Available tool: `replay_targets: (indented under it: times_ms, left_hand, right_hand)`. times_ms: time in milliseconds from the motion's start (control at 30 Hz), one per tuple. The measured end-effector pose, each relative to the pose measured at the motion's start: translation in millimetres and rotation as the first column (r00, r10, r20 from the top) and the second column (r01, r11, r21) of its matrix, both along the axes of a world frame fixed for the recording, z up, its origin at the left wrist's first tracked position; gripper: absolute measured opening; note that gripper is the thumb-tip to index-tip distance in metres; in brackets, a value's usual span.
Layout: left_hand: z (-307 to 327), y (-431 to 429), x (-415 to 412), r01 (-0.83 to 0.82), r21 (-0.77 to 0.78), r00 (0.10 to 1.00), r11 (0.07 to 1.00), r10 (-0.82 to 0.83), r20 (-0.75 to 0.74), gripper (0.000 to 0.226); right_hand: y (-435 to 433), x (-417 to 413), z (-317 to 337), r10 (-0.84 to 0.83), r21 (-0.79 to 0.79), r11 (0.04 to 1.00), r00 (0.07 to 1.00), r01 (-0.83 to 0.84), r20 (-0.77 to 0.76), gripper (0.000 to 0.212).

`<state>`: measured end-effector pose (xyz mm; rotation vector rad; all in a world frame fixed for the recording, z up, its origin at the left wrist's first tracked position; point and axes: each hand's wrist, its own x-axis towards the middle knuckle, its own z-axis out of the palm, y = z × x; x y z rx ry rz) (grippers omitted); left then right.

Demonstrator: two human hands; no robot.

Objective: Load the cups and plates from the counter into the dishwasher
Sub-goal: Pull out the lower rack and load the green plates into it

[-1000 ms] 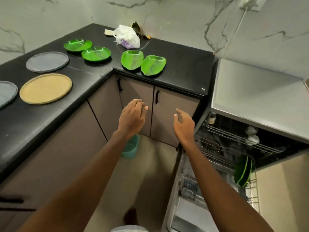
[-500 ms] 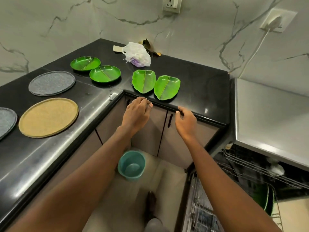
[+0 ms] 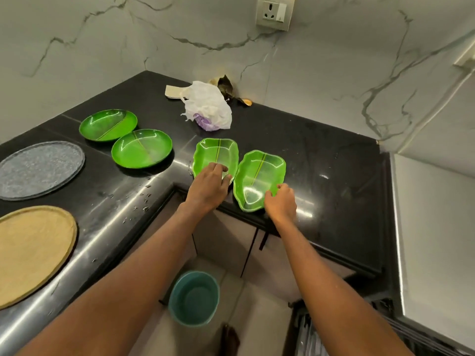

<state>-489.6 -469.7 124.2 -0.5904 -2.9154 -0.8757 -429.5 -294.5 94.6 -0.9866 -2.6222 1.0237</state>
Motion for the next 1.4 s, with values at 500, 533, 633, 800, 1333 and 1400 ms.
replay_targets:
  times_ms: [500, 533, 633, 800, 1333, 1400]
  left_hand:
    - [-49.5, 31.0, -43.5, 0.036, -0.330, 0.999, 0.943, -0.037, 0.004, 0.047]
    - [-50.5, 32.1, -42.1, 0.037, -0.353, 0.999, 0.935, -0.040, -0.002, 0.048]
    - [-51.6, 33.8, -39.7, 0.014, -0.378, 0.999, 0.926, -0.026, -0.027, 0.040]
    - [-39.8, 31.7, -32.0, -0.006, -0.454, 0.999, 0.891, -0.018, -0.048, 0.026]
    - [19.5, -19.2, 61.7, -0.235, 0.002, 0.965, 0.972, 0.233, -0.117, 0.013]
    - [21.2, -28.5, 80.4, -0.249, 0.063, 0.964, 0.966, 0.254, -0.083, 0.016]
  right_hand:
    - [49.5, -48.9, -5.5, -0.220, -0.269, 0.939, 0.975, 0.214, 0.008, 0.017]
    - [51.7, -48.4, -5.3, -0.230, -0.270, 0.937, 0.973, 0.222, 0.003, 0.017]
    - [56.6, -43.6, -5.1, -0.281, -0.274, 0.924, 0.960, 0.266, -0.015, 0.020]
    - [58.1, -29.6, -6.3, -0.360, -0.307, 0.895, 0.930, 0.324, -0.070, 0.019]
    - [-7.7, 44.6, 18.4, -0.427, -0.393, 0.865, 0.869, 0.312, -0.251, 0.026]
    - [-19.0, 60.2, 17.5, -0.416, -0.394, 0.871, 0.866, 0.293, -0.277, 0.029]
